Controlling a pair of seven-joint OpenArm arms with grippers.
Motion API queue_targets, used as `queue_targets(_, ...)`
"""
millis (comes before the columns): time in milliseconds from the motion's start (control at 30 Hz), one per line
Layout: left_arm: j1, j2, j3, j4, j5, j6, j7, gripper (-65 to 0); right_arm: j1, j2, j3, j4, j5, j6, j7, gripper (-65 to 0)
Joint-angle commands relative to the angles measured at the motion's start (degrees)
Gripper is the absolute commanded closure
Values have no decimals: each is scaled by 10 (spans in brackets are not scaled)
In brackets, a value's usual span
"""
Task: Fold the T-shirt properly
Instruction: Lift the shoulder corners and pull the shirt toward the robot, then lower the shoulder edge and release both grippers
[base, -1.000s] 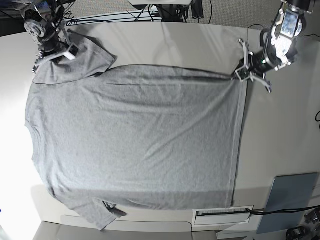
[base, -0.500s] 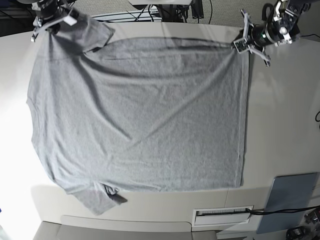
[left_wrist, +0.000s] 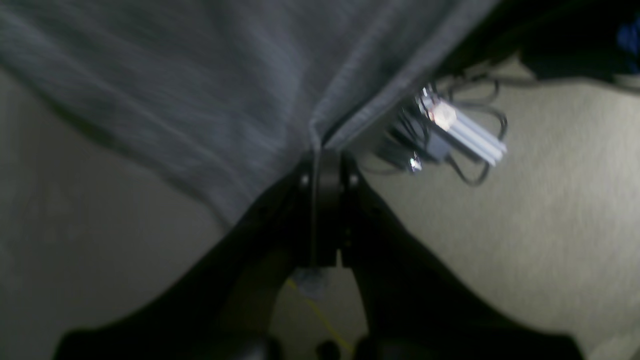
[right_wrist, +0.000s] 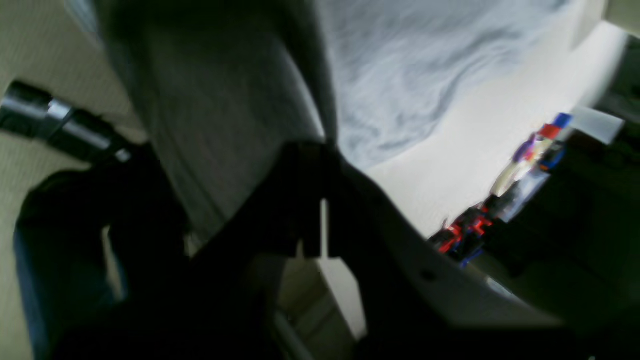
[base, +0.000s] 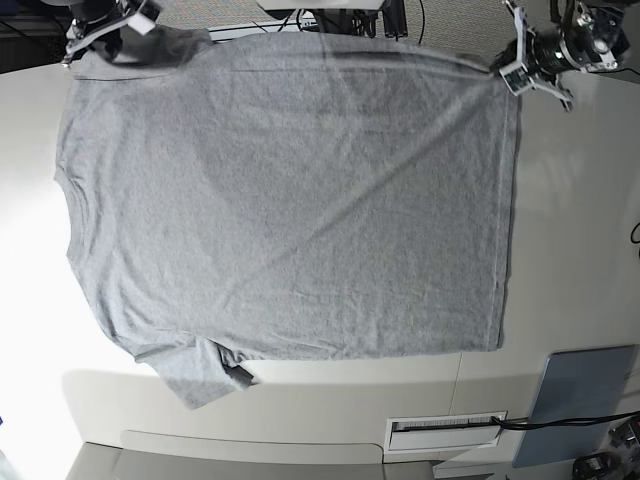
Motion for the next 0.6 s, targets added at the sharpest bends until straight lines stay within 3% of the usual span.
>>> queue_targets(0,3,-8,-13,13,-14,0,-9,0,4,5,3,9,-5,-12,-3,0)
queue_targets(167,-11,-8,-54,29,-56,23,-9,0,72,5,3,9,-2,-21,-2,0)
queue_targets(333,-38,1,-58,23,-63,82,-8,0,158,5,3,0,6,-14,16,0)
queue_targets(567,-90,54,-58,-13,-63,80,-9,0,275,5,-8,-60,62,-14,54,0)
